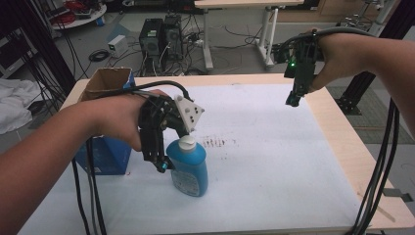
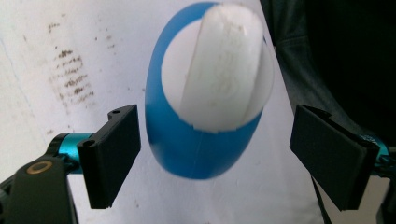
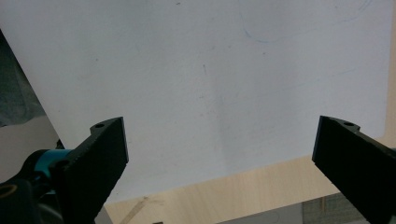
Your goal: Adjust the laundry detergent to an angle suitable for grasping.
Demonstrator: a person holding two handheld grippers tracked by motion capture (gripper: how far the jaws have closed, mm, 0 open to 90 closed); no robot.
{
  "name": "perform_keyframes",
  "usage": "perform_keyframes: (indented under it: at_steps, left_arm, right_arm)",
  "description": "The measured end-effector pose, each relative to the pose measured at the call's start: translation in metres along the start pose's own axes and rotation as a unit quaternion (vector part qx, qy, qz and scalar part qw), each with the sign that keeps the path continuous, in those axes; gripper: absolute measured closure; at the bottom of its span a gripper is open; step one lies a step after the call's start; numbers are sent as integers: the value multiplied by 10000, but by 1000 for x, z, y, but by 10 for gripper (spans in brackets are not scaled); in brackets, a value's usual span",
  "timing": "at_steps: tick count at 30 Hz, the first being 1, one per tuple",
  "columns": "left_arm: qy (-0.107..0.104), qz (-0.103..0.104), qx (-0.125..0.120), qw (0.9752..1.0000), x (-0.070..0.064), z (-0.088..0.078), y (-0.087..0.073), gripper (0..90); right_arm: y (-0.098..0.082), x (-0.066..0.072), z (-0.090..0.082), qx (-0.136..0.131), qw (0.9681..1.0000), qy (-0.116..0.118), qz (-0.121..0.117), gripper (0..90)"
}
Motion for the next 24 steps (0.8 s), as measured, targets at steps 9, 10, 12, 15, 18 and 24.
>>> perform_keyframes:
  at_steps: [9,10,12,15,18,24]
  left_arm:
    - [26,-288,370,9989,-4,-14,-10,110]
    - [24,-317,419,9986,-4,-16,-12,110]
    - [49,-417,471,9980,-5,-21,-15,92]
    - [116,-558,576,9967,-4,-30,-21,88]
    - [129,-700,687,9951,-5,-36,-25,71]
    - [108,-1022,869,9909,-5,-43,-32,16]
  right_arm:
    - [3,1,0,-10,10000,6,-26,25]
    - [3,1,0,-8,10000,3,-40,25]
    - [4,2,0,-16,10000,11,-33,25]
    - [5,3,-1,-52,10000,47,-13,25]
    - [6,4,-1,-51,10000,54,-41,25]
    - [8,8,-1,-59,9999,52,-121,25]
Point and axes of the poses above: each handheld gripper's, and its own axes: z roughly forward along the jaws, y roughly out of its top, x roughly to its left, the point moved 4 cm from there along z, roughly forward along the jaws, and after that the axes turned 11 degrees about z, right-handed, at the moved point
